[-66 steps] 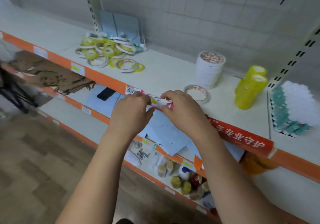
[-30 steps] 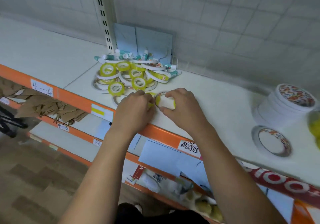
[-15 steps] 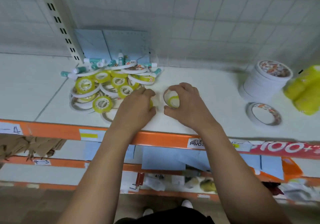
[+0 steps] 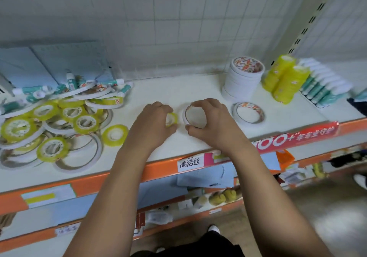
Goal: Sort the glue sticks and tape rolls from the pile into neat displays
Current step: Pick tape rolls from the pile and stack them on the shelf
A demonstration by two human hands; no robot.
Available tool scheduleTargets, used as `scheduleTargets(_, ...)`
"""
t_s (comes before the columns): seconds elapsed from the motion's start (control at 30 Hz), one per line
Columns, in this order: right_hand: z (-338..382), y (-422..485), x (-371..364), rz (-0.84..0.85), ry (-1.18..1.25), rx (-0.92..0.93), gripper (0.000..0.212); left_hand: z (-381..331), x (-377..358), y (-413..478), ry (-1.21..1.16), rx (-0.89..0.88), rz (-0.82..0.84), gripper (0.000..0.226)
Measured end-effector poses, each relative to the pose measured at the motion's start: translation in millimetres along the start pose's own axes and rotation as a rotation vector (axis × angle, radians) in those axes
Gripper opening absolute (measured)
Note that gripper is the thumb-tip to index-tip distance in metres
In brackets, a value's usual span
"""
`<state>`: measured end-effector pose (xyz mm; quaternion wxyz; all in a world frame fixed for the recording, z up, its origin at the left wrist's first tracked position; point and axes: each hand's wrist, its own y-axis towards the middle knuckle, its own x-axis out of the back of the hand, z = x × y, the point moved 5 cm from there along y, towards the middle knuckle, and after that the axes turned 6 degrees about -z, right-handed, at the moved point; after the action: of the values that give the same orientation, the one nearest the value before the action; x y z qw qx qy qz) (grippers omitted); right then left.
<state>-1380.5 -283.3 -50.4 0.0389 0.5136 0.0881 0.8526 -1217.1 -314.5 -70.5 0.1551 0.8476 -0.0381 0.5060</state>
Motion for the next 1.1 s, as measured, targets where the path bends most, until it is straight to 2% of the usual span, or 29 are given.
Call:
scheduleTargets(0.23,-66,-1,43,-0.054,-0.029,-0.105,0.065,-74,-22,27,-0.087,-0.114,0.025,0.043)
scheduleTargets(0.47,-125,10,68,-0.069,0.000,-0.149,0.073,-124,-48,47,-0.106,-0.094,0.036,0.043)
scheduleTargets(0.73,-146,15,58,0.041,-0.040,-0.032,0.083,-144,-63,48,-0.039,-0.007,0.050,0.046)
scheduleTargets(0.87,-154,16,60,0.095,0.048,0.006,0.087,-153,-61,44,0.002,0.002,-0.006,0.049)
scheduleTargets(0.93,-160,17,65,0.091,0.070,0.032,0.078,-161,-59,42,0.010,-0.006,-0.040,0.050)
scheduleTargets(1.03,-163,18,83,-0.060,0.112,0.133,0.038,-177,-59,40,0.004,-0.033,-0.070,0.052)
scheduleTargets(1.1,-163,16,95,-0.131,0.211,0.126,0.019,-188,-61,39,-0.012,-0.049,-0.091,0.053)
